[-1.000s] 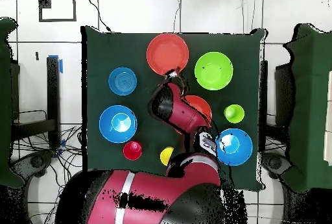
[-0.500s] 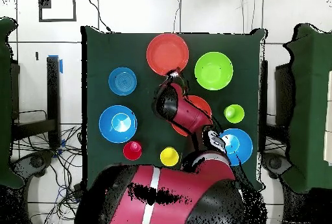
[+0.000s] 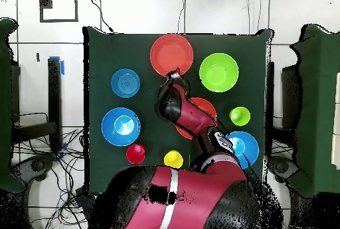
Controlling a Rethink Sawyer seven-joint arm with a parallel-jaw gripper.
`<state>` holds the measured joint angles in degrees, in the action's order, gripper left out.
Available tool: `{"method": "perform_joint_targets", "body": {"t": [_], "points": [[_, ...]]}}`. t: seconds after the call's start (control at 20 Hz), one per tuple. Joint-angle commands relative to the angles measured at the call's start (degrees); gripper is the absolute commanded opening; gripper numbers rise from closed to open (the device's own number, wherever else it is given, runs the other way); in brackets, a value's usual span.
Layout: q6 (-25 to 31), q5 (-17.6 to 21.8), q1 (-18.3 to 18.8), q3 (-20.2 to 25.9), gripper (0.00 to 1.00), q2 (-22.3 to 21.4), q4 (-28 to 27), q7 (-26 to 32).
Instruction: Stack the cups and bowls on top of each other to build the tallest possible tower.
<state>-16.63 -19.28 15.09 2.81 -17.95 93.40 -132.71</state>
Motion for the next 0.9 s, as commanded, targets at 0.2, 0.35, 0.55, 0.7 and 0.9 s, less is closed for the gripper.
{"method": "perform_joint_targets", "body": {"t": [0.2, 0.35, 0.55, 0.7, 0.9], "points": [[5.60, 4.30, 2.07, 9.56, 1.00, 1.98, 0.13, -6.24], [5.21, 4.46, 2.15, 9.44, 1.00, 1.96, 0.14, -6.12], [5.31, 2.79, 0.27, 6.94, 0.00, 1.85, -0.42, -5.57], [5.28, 2.99, 0.57, 7.21, 0.00, 1.92, -0.24, -5.71], [4.05, 4.75, 1.35, 8.14, 0.00, 2.08, -0.24, -5.51]]}}
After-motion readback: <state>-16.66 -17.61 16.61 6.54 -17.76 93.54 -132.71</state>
